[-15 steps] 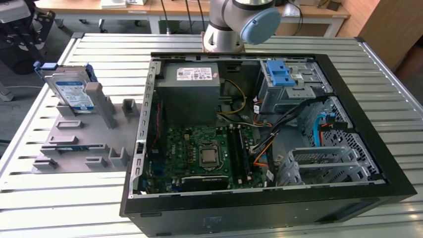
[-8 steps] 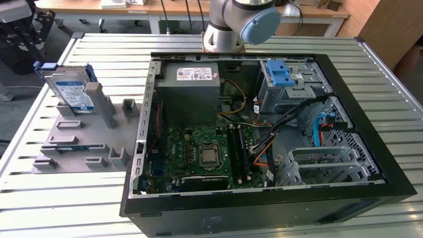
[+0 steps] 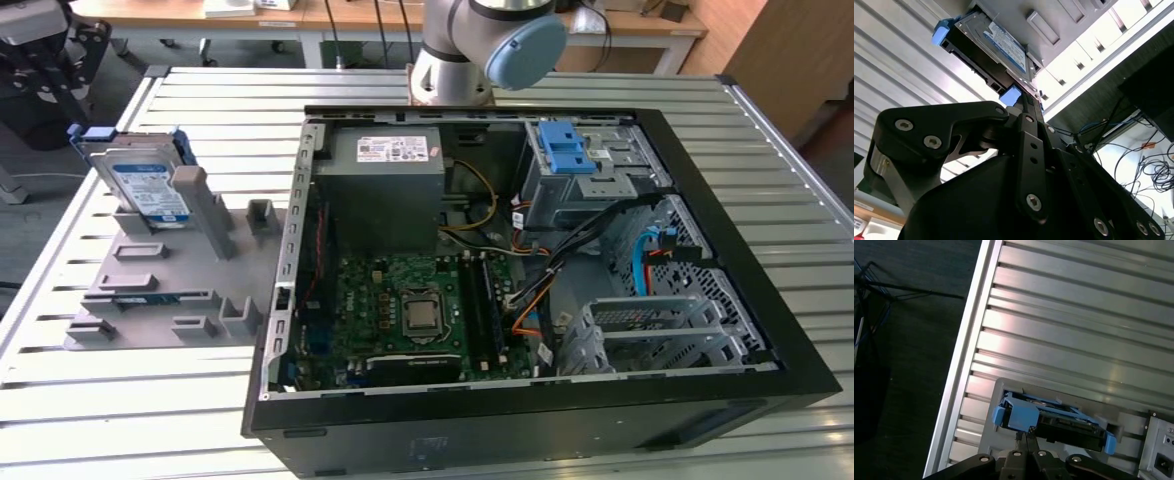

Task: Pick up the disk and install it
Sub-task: 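Pick up the disk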

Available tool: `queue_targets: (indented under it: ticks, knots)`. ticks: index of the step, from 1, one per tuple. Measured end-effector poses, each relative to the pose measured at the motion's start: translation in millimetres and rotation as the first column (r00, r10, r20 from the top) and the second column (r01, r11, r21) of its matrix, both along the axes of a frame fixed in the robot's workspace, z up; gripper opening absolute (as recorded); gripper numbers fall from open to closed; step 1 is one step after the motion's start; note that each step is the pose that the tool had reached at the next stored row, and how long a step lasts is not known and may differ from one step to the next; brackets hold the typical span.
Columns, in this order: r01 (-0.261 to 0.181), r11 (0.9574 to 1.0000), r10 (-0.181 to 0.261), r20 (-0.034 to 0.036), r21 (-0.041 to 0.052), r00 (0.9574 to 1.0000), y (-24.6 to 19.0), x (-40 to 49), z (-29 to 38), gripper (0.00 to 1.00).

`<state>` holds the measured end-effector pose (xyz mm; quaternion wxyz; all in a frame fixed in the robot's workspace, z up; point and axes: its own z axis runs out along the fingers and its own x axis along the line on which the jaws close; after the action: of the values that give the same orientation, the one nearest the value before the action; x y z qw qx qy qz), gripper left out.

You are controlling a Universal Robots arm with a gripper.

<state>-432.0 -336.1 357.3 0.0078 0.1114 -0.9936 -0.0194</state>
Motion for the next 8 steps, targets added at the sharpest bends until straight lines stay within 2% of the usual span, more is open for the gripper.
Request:
queue_targets:
  ticks: [8]
  knots:
    - [-0.032, 0.9995, 0.032, 0.0002, 0.0000, 0.9995, 0.0, 0.0, 0.0, 0.11]
